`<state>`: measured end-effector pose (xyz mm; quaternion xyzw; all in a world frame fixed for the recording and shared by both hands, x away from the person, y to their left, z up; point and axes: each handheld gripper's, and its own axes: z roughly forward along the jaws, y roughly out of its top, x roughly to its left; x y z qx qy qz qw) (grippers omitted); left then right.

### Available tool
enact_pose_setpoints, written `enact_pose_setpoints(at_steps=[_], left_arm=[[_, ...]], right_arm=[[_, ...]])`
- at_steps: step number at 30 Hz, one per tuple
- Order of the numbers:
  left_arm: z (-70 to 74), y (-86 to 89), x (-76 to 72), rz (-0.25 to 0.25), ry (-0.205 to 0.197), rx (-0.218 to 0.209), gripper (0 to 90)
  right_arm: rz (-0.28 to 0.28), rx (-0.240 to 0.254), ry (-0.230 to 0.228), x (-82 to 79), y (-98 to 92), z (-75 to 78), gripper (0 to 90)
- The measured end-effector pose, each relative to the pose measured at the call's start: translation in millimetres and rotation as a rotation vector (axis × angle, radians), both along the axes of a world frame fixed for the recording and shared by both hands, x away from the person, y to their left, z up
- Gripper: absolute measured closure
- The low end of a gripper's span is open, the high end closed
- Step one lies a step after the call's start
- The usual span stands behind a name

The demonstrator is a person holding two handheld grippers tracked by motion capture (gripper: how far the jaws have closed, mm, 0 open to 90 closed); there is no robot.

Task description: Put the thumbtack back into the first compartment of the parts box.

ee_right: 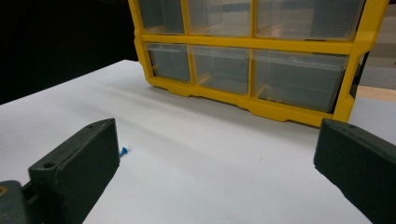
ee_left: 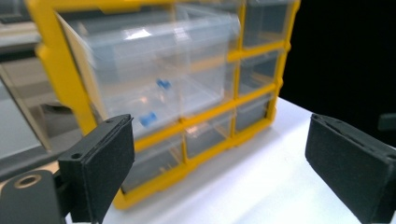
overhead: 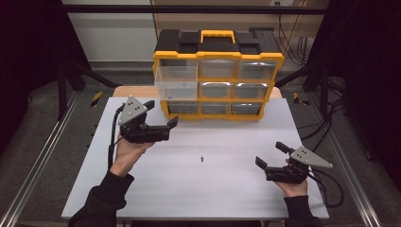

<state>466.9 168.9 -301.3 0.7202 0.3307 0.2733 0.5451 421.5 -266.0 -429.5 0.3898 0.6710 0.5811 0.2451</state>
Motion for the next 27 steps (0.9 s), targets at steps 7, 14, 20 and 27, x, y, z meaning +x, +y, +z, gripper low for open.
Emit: enact_pose_setpoints(at_steps=[7, 14, 20, 27], left_arm=[[-41.7, -11.5, 0.3, -0.028, 0.073, -0.023, 7.8], [-73.4, -24.5, 2.8, -0.035, 0.124, -0.008, 7.5], [-95.1, -41.2, 6.4, -0.046, 0.167, 0.031, 7.3], [-120.6, -61.5, 12.1, -0.054, 0.23, 0.093, 7.2]], right_arm=[[-0.004, -0.017, -0.004, 0.7, -0.6, -0.5, 1.3], [-0.002, -0.022, -0.009, 0.9, -0.2, -1.0, 1.3], [-0.002, -0.022, -0.002, 0.8, 0.3, -1.2, 1.3], [-0.003, -0.024, -0.009, 0.8, -0.4, -0.9, 1.3]])
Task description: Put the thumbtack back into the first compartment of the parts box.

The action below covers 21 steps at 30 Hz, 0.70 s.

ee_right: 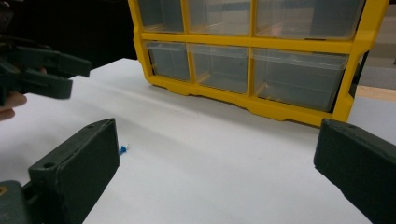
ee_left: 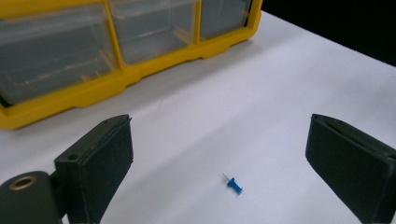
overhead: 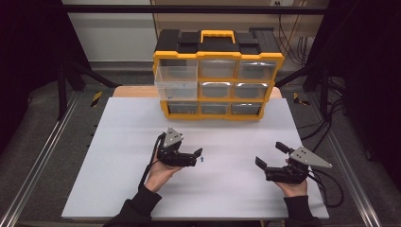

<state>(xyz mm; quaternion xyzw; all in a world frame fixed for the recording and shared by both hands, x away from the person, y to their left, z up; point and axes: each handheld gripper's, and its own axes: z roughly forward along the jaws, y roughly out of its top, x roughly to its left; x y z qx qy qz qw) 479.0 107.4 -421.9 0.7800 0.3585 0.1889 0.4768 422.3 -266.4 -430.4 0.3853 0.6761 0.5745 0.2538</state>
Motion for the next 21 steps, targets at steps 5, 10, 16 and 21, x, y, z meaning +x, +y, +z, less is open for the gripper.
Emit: enact_pose_setpoints(at_steps=[5, 10, 16, 21], left_arm=[[-15.0, -13.7, 3.7, -0.003, 0.033, 0.032, 7.3], [-26.8, -23.1, 9.1, 0.0, 0.074, 0.049, 7.7], [-38.5, -31.1, 10.8, 0.022, 0.108, 0.061, 13.5], [-49.4, -35.0, 10.0, 0.048, 0.139, 0.085, 25.7]], right_arm=[[0.0, 0.002, 0.009, -0.5, 0.9, -0.2, 1.3], [-0.003, 0.001, 0.011, -0.4, 0.6, -0.2, 1.3], [-0.002, 0.002, 0.011, -0.5, 0.6, -0.1, 1.3], [-0.001, 0.003, 0.014, -0.6, 0.7, -0.2, 1.3]])
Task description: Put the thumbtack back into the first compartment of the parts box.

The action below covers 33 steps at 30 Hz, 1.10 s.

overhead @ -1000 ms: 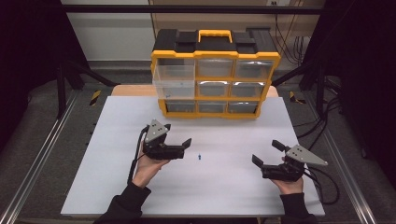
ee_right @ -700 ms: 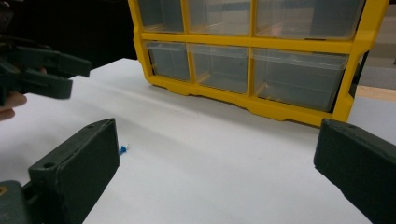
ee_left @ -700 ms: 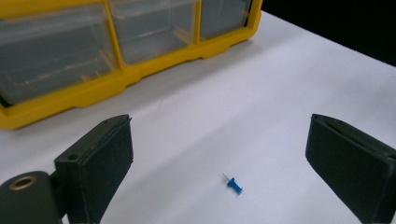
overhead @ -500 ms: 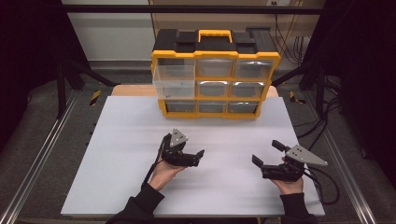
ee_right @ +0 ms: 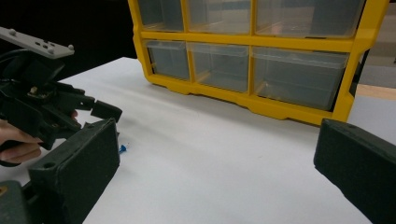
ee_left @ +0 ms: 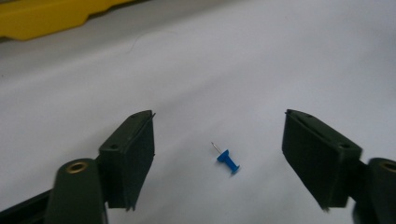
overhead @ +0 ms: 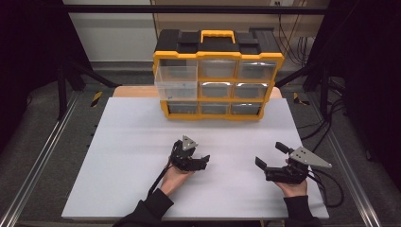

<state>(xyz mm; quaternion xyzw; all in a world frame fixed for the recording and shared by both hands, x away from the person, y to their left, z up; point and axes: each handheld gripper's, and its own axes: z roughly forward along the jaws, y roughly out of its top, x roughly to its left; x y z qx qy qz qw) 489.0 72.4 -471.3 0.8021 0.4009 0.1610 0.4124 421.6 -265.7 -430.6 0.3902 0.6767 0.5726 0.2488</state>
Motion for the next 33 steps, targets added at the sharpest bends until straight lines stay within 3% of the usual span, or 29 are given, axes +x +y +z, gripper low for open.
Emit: enact_pose_setpoints(at_steps=[6, 12, 24, 33], left_arm=[[-6.0, -5.2, -4.3, 0.009, 0.004, 0.018, 45.5], [-8.8, -5.9, -2.9, 0.016, 0.029, 0.02, 59.1], [-11.5, -9.3, -3.0, 0.029, 0.042, 0.038, 75.6], [-11.2, -11.7, -4.7, 0.019, 0.032, 0.075, 80.6]], right_arm=[[0.002, 0.0, -0.003, 0.2, -0.1, -0.2, 1.3], [-0.001, 0.001, 0.0, 0.2, 0.1, -0.2, 1.3], [0.005, 0.014, -0.004, 0.2, 0.3, 0.3, 1.3], [0.002, 0.0, -0.011, 0.7, -0.7, 0.2, 1.3]])
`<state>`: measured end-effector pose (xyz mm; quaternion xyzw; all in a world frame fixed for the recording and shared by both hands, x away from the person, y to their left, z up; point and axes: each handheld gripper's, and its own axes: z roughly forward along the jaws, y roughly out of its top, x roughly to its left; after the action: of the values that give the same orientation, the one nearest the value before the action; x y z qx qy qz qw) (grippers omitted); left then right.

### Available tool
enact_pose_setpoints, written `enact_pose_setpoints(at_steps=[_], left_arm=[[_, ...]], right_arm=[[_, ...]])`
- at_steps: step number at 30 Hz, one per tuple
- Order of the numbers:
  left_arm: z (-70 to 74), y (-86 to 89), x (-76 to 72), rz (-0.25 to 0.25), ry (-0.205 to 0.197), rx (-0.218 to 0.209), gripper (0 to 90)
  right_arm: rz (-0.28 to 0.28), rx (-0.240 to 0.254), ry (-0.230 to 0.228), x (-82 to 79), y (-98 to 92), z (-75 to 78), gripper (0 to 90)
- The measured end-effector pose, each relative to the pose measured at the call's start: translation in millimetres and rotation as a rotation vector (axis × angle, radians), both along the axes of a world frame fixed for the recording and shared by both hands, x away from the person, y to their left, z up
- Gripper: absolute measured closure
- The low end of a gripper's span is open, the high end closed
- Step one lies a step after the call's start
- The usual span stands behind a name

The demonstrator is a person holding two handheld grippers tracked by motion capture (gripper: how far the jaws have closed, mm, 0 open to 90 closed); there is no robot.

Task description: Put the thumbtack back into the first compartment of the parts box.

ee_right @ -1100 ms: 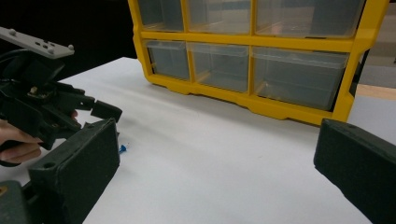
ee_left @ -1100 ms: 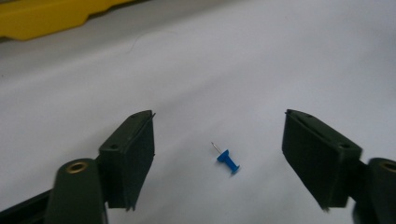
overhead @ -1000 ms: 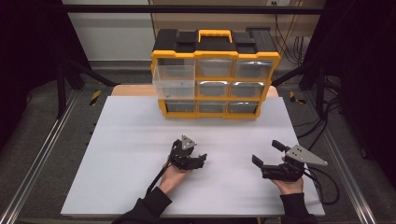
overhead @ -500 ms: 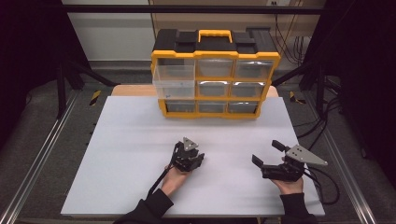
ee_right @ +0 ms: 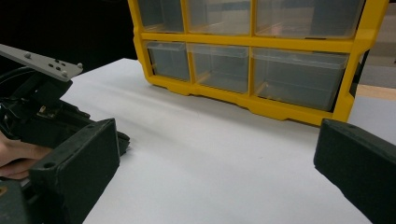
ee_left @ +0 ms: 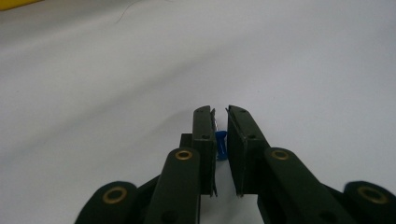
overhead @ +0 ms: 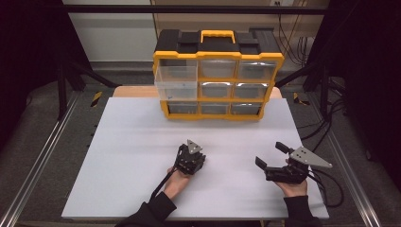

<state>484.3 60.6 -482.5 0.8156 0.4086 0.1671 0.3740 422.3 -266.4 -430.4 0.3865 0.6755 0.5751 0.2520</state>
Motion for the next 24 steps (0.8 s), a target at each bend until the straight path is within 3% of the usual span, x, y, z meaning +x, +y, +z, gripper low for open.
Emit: enact_pose_setpoints(at_steps=[10, 12, 15, 24], left_arm=[[-0.1, -0.8, -1.0, -0.016, -0.015, 0.017, 80.1], [0.1, -2.3, -2.2, -0.022, -0.007, 0.012, 74.3], [0.2, -3.4, -3.4, -0.015, -0.025, 0.044, 78.7], [0.8, -2.4, -3.2, -0.033, -0.028, 0.051, 81.5]], right_arm=[[0.001, 0.006, 0.0, -0.3, 0.2, 0.2, 1.3], [0.003, 0.016, 0.003, -0.7, 0.6, 0.4, 1.3], [0.002, 0.015, 0.004, -0.8, 0.6, 0.4, 1.3], [-0.001, 0.011, -0.002, -0.4, 0.1, 0.4, 1.3]])
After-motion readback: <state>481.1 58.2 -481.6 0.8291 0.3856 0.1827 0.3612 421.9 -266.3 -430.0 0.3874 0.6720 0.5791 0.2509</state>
